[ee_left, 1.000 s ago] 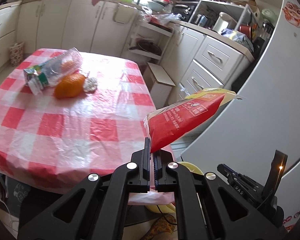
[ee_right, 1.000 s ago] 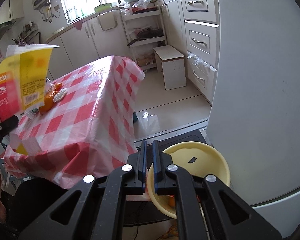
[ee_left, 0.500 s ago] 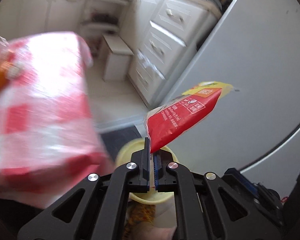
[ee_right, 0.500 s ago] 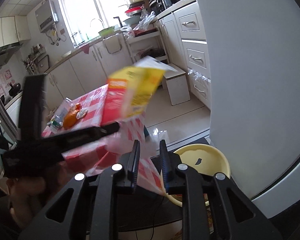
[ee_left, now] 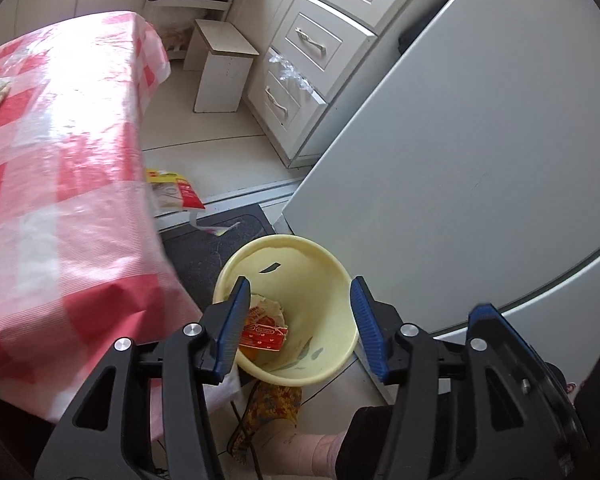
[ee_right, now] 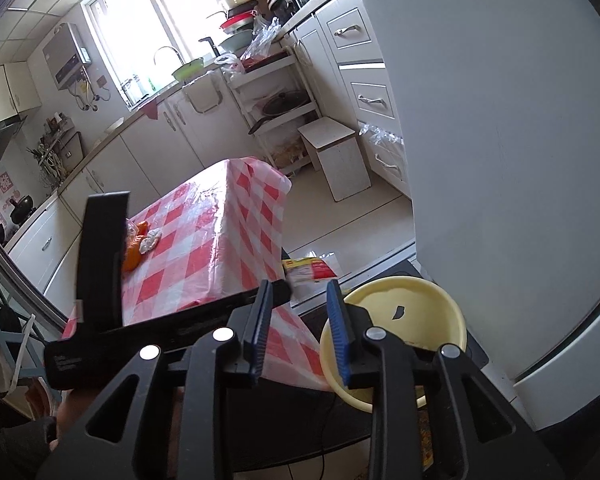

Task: Collect trash
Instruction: 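Move both open tools back over the table toward the bottle and orange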

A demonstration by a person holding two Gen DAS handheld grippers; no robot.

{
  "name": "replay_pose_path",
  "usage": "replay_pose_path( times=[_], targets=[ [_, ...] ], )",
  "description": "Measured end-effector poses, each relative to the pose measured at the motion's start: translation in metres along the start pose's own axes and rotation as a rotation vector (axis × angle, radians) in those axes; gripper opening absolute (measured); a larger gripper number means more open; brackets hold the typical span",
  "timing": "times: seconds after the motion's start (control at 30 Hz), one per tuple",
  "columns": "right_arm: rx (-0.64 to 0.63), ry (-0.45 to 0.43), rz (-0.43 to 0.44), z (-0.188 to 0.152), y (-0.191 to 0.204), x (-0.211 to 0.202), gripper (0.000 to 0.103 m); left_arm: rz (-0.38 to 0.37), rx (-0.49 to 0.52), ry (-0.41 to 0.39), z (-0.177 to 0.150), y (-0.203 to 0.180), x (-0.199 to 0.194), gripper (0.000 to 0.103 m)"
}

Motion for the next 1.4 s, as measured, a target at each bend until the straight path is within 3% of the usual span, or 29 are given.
replay_pose_path(
  times=[0.3,0.5,0.73,0.93,1.17,1.4],
  targets=[
    [0.013,0.002,-0.022,-0.002,-0.008,0.003,0.033,0.010,-0.109,-0.083,0.007,0.051,-0.054,0.053],
    [-0.013,0.022,-0.020,-0.004,0.000,0.008,0.035,0.064,-0.162,-0.111,-0.006,0.091,-0.077,0.054],
    [-0.118,0.057,0.007,-0.012,0.033,0.021,0.044,0.213,-0.204,-0.151,-0.028,0.135,-0.093,0.058],
    [-0.276,0.105,0.022,-0.028,0.072,0.039,0.048,0.324,-0.231,-0.248,-0.031,0.168,-0.125,0.071],
    [-0.360,0.148,0.024,-0.042,0.098,0.059,0.049,0.443,-0.239,-0.316,-0.042,0.197,-0.146,0.081],
    [-0.413,0.177,0.024,-0.054,0.119,0.074,0.050,0.495,-0.338,-0.340,-0.051,0.235,-0.158,0.087]
  ],
)
Point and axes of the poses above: each gripper's, at about its wrist camera, not at the fingertips, and x roughly the way its jaws point, y to its left, z to its top, the point moved 7 cm from there along x, roughly the way its jaws point, and after that the axes turned 6 degrees about z, right-handed, at the moved point
